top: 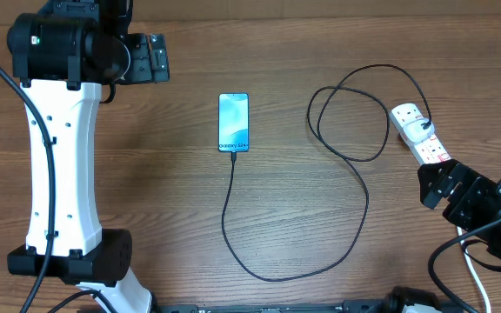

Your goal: Plug charger to phone and switch on socket

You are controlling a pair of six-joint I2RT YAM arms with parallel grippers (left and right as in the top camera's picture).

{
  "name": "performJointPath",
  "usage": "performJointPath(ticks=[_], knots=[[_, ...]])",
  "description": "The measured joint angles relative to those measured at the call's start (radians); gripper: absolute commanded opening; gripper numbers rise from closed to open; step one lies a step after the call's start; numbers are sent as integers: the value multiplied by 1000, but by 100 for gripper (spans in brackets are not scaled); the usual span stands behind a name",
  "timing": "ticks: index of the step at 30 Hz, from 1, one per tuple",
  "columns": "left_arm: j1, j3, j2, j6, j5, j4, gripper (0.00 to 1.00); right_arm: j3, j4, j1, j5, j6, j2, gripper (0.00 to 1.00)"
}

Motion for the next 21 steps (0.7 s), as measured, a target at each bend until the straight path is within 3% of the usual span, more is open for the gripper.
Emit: performJointPath(ticks=[5, 11, 16, 21], knots=[[0, 0, 0, 0, 0, 0, 100, -1, 6, 0, 18, -20, 0, 100], [0, 0, 0, 0, 0, 0, 100, -102, 169, 27, 21, -85, -47, 100], [0, 0, 0, 0, -1, 0, 100, -343, 395, 124, 26, -153, -201, 100], [0, 0, 0, 0, 0, 0, 100, -676, 749, 215, 26, -222, -412, 100]])
